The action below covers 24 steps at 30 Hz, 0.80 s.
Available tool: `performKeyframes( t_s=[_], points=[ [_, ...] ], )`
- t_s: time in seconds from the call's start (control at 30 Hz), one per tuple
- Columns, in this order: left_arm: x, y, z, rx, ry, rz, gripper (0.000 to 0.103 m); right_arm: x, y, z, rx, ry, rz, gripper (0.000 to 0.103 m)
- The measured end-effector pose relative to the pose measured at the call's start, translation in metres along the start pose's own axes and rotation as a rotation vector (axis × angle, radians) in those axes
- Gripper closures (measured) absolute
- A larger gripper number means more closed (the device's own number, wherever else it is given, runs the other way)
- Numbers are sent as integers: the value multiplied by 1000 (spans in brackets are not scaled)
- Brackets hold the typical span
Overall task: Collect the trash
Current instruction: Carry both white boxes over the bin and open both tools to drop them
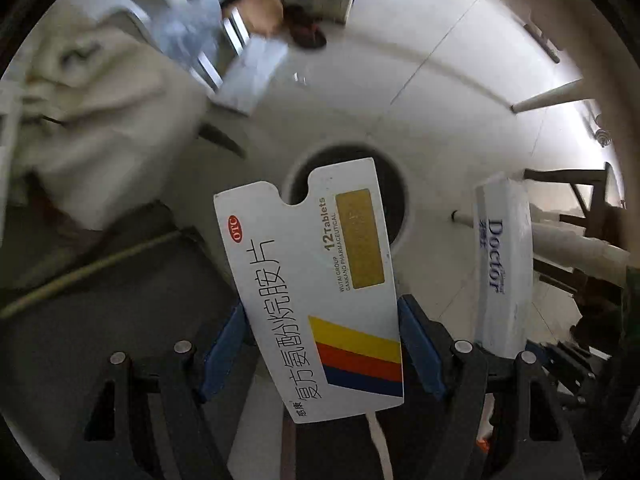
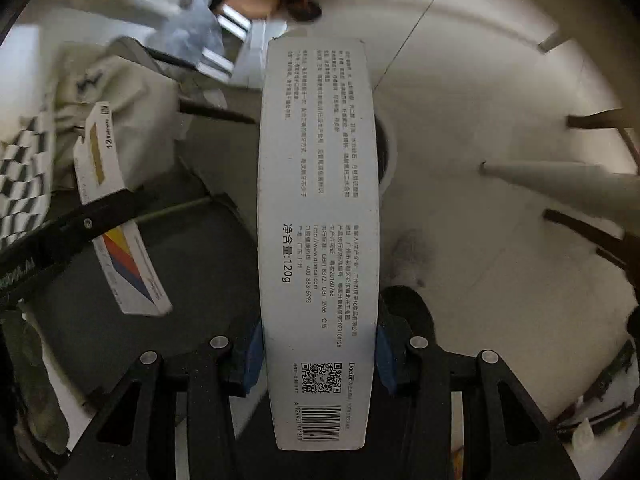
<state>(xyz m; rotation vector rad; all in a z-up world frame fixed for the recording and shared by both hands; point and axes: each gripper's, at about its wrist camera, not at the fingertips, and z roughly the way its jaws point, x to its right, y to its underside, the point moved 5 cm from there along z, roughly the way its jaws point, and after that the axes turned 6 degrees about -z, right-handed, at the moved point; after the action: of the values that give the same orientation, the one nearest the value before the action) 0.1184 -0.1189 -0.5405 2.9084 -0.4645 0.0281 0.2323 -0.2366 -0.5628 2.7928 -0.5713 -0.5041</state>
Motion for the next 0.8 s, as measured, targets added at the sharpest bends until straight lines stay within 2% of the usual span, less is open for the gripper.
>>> performKeyframes(
  t_s=[0.03,0.2,0.33,0.4,0.47,0.5,0.57,0.67,0.8],
  points=[
    [1,-11,31,-18,17,-4,29,5,-10,20,-8,-5,0,55],
    [11,-52,135,-114,125,1,28,33,-58,111,-34,-34,-1,55],
    [12,-75,187,-174,154,9,28,51,-81,166,-70,-60,22,54],
    [10,-82,200,-186,166,18,26,53,-92,184,-83,-77,17,54],
    [7,-85,205,-186,154,26,15,58,-101,195,-76,-81,10,52],
    [4,-87,206,-183,139,21,9,59,-104,198,-68,-82,1,33],
    [-4,-86,203,-166,119,5,9,59,-109,201,-41,-65,-3,0],
    [-18,-76,193,-134,83,-33,8,67,-107,194,0,-2,-11,0],
    [-31,-65,169,-9,-27,-52,8,62,-106,178,37,95,-29,0]
  ],
)
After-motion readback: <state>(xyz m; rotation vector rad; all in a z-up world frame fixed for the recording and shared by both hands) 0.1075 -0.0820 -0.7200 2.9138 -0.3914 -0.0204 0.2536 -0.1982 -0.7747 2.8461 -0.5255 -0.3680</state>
